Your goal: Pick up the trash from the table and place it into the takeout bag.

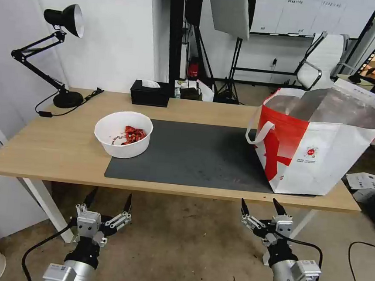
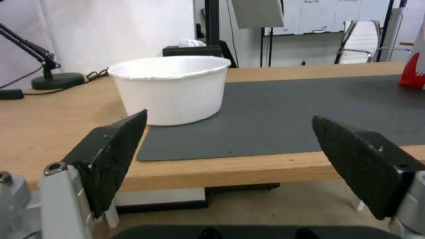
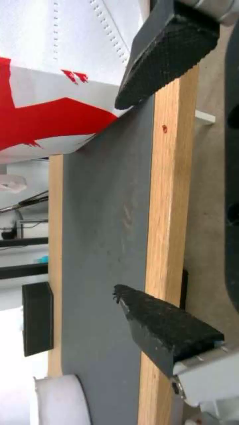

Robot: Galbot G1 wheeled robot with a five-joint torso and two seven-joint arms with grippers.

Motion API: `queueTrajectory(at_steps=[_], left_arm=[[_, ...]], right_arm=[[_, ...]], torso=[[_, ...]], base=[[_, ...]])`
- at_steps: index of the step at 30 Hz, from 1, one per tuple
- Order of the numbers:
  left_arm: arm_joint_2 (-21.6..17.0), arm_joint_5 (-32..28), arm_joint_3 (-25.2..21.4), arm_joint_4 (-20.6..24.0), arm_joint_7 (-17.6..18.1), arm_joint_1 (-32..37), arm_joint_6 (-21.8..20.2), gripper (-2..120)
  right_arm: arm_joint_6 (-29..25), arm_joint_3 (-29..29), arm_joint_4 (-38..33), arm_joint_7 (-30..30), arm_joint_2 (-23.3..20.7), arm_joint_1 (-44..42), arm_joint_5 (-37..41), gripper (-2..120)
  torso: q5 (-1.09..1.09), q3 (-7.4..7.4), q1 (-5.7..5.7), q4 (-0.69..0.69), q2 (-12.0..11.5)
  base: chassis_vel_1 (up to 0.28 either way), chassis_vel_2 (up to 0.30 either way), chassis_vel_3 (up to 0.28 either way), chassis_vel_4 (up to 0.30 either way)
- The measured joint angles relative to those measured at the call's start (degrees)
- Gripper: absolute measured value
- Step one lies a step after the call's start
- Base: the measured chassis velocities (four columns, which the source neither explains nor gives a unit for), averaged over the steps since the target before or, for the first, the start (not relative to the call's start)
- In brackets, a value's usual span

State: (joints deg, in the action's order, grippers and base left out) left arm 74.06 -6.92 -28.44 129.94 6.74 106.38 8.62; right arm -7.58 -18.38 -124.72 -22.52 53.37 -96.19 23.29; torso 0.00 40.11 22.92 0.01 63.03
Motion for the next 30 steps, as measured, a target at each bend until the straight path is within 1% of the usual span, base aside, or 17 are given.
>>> queueTrajectory(at_steps=[8,9,10,11,14,15,17,18,19,21,22,23,24,25,28,29,30], left_arm=[[-1.22,-1.61,-0.36,-0.42,-0.03,-1.06,-1.24,100],[-1.8,-3.04,-1.03,-0.2,0.31,-1.94,-2.4,100],[-2.54,-5.09,-1.97,0.53,1.78,-3.24,-4.09,100],[-2.54,-5.09,-1.97,0.53,1.78,-3.24,-4.09,100],[-5.98,-14.07,-5.38,3.08,6.44,-7.54,-10.73,100],[-5.98,-14.07,-5.38,3.08,6.44,-7.54,-10.73,100],[-10.97,-23.22,-7.14,3.47,9.19,-12.87,-15.42,100],[-14.78,-29.61,-8.41,3.35,10.61,-15.51,-17.56,100],[-14.78,-29.61,-8.41,3.35,10.61,-15.51,-17.56,100],[-21.93,-40.09,-10.58,1.54,12.5,-19.6,-20.2,100],[-26.03,-45.16,-10.58,-0.38,13.11,-22.29,-21.6,100],[-28.6,-48.45,-10.14,-1.99,13.8,-24.39,-22.41,100],[-28.6,-48.45,-10.14,-1.99,13.8,-24.39,-22.41,100],[-29.86,-50.13,-9.7,-2.89,14.02,-25.58,-22.78,100],[-38.25,-63.11,-3.8,-12.38,15.76,-39.13,-27.81,100],[-38.25,-63.11,-3.8,-12.38,15.76,-39.13,-27.81,100],[-39.99,-66.27,-1.28,-15.41,15.79,-44.08,-29.88,100]], right_arm=[[0.03,0.02,0.0,-0.01,-0.09,0.16,0.13,100],[0.04,0.02,0.0,-0.01,-0.1,0.18,0.15,100],[0.04,0.02,0.0,-0.01,-0.11,0.2,0.16,100],[0.04,0.02,0.0,-0.01,-0.11,0.2,0.16,100],[0.06,0.02,0.0,-0.01,-0.13,0.24,0.18,100],[0.06,0.02,0.0,-0.01,-0.13,0.24,0.18,100],[0.06,0.02,-0.02,-0.01,-0.14,0.25,0.19,100],[0.06,0.01,-0.02,-0.01,-0.14,0.26,0.2,100],[0.06,0.01,-0.02,-0.01,-0.14,0.26,0.2,100],[0.07,0.0,-0.03,-0.02,-0.15,0.27,0.21,100],[0.06,-0.01,-0.03,0.0,-0.15,0.29,0.21,100],[0.07,-0.01,-0.02,0.0,-0.16,0.29,0.22,100],[0.07,-0.01,-0.02,0.0,-0.16,0.29,0.22,100],[0.07,-0.01,-0.02,-0.02,-0.16,0.29,0.23,100],[0.07,-0.01,-0.02,0.0,-0.16,0.3,0.24,100],[0.07,-0.01,-0.02,0.0,-0.16,0.3,0.24,100],[0.06,-0.01,-0.03,0.0,-0.17,0.31,0.25,100]], torso=[[0.0,0.0,0.0,0.0,0.0],[0.0,0.0,0.0,0.0,0.0],[0.0,0.0,0.0,-0.01,0.0],[0.0,0.0,0.0,-0.01,0.0],[0.01,0.0,0.0,0.02,0.0],[0.01,0.0,0.0,0.02,0.0],[-0.03,0.0,0.0,0.01,-0.01],[-0.03,0.0,0.0,-0.02,-0.01],[-0.03,0.0,0.0,-0.02,-0.01],[0.0,0.01,0.01,0.0,-0.01],[-0.01,0.01,0.0,0.0,-0.01],[-0.01,0.01,0.0,0.0,-0.01],[-0.01,0.01,0.0,0.0,-0.01],[-0.01,0.01,0.0,0.01,-0.01],[-0.02,0.02,0.02,-0.01,-0.02],[-0.02,0.02,0.02,-0.01,-0.02],[0.01,0.01,0.01,-0.02,-0.01]], base=[[0.0,0.0,0.0,0.0],[0.0,0.0,0.0,0.0],[0.0,0.0,0.0,0.0],[0.0,0.0,0.0,0.0],[0.0,0.0,0.0,0.0],[0.0,0.0,0.0,0.0],[0.0,0.0,0.0,0.0],[0.0,0.0,0.0,0.0],[0.0,0.0,0.0,0.0],[0.0,0.0,0.0,0.0],[0.0,0.0,0.0,0.0],[0.0,0.0,0.0,0.0],[0.0,0.0,0.0,0.0],[0.0,0.0,0.0,0.0],[0.0,0.0,0.0,0.0],[0.0,0.0,0.0,0.0],[0.0,0.0,0.0,0.0]])
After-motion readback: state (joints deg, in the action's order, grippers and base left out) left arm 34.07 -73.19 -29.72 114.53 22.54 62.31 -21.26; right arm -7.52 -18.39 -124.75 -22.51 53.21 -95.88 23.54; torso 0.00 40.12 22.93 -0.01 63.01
